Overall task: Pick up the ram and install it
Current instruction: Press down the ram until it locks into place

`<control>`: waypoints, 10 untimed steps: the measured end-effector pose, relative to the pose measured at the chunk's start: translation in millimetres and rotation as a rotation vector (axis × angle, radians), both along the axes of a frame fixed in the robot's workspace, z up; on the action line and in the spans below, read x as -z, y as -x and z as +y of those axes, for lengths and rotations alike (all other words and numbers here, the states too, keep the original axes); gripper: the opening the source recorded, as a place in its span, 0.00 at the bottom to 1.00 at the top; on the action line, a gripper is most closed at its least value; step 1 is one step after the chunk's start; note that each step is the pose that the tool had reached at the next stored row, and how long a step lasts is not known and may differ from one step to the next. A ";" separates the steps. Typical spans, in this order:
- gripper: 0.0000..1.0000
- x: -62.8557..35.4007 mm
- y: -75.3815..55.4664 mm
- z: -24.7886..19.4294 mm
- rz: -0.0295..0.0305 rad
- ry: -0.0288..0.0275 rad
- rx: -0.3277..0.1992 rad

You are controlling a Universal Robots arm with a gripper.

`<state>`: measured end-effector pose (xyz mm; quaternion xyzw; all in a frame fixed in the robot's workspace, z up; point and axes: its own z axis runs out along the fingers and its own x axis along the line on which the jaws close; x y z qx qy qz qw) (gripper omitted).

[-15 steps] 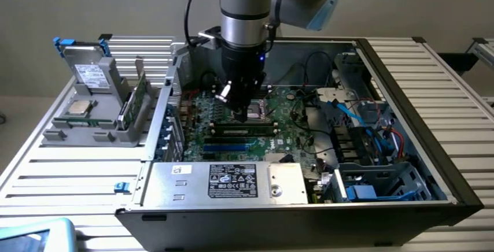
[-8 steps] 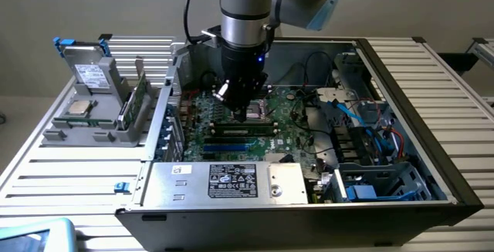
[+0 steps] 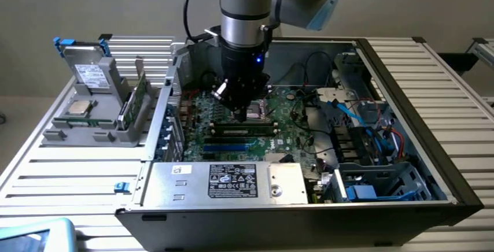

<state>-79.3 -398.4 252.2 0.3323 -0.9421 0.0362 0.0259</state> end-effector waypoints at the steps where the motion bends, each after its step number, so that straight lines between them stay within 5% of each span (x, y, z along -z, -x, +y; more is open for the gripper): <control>1: 0.11 0.0 0.0 0.0 -0.0045 0.0001 0.011; 10: 0.11 0.0 0.0 0.1 -0.0362 0.0003 0.109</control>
